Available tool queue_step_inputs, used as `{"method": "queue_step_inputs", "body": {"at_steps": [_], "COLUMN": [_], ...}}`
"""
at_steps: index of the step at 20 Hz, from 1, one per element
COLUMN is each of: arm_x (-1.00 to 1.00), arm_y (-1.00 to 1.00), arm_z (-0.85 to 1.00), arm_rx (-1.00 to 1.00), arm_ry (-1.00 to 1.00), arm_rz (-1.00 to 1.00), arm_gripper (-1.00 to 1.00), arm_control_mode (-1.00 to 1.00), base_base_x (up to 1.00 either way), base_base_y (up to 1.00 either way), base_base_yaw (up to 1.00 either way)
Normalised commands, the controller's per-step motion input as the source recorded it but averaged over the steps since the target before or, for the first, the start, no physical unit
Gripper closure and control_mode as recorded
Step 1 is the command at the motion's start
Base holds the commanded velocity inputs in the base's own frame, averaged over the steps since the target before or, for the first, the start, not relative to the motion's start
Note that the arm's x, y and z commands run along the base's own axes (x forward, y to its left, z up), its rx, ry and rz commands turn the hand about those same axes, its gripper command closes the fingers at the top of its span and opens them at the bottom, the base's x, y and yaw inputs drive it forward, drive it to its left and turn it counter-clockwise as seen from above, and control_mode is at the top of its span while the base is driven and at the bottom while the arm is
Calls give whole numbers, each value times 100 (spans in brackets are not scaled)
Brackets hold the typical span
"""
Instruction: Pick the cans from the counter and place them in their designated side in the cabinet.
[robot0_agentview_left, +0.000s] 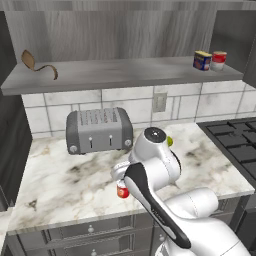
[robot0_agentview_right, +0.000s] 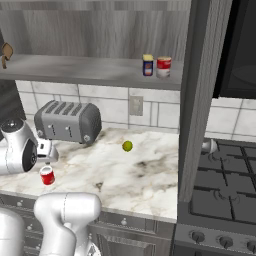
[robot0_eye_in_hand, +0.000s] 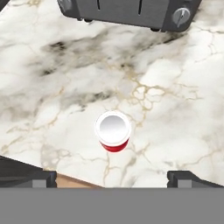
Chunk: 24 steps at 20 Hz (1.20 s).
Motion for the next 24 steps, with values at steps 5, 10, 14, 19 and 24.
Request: {"method": "queue_step_inputs", "body": {"at_steps": [5,10,14,19,24], "arm_x": [13,14,15,9,7], "arm_y": [5,4,4,2,3], "arm_z": [-8,-8,-10,-13,-13], "arm_rx": [0,0,0,-2,-3], "arm_ry": [2,0,1,2,6], "arm_rz": [0,0,0,0,0], "arm_gripper": [-100,-100,-100,-100,-100], "arm_control_mode": [-100,-100,-100,-100,-100], "base_base_x": [0,0,0,0,0], "base_base_y": [0,0,0,0,0], "base_base_yaw": [0,0,0,0,0]}}
